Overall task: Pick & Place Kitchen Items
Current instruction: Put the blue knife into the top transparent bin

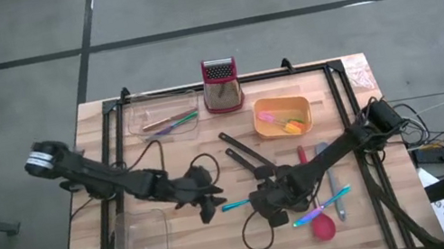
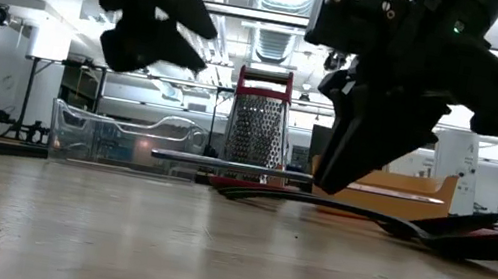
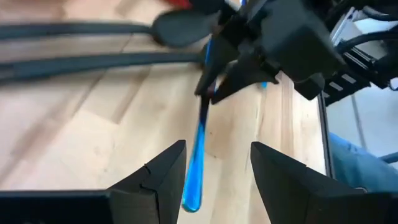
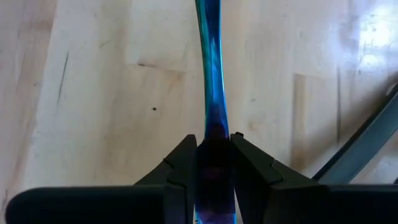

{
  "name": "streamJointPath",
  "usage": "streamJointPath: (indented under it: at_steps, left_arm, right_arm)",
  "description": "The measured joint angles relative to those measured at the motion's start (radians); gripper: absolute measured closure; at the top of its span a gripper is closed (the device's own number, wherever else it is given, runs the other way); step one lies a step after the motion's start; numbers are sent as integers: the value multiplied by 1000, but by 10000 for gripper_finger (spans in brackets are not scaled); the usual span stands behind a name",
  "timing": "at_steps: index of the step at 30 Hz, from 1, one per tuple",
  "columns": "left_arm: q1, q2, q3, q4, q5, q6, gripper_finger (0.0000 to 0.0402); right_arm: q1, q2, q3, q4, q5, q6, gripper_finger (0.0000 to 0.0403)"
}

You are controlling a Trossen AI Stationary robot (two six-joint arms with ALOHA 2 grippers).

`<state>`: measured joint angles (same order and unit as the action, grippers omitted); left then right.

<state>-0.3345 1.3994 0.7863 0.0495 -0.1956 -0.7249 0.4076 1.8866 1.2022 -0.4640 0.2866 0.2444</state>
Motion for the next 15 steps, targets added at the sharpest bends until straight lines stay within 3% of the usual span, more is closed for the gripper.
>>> streamJointPath:
  at_steps: [15]
  left_arm:
    - [82,163,0,79,227,-146,216]
  right_arm:
    - [5,0,17,3,50,-64,333]
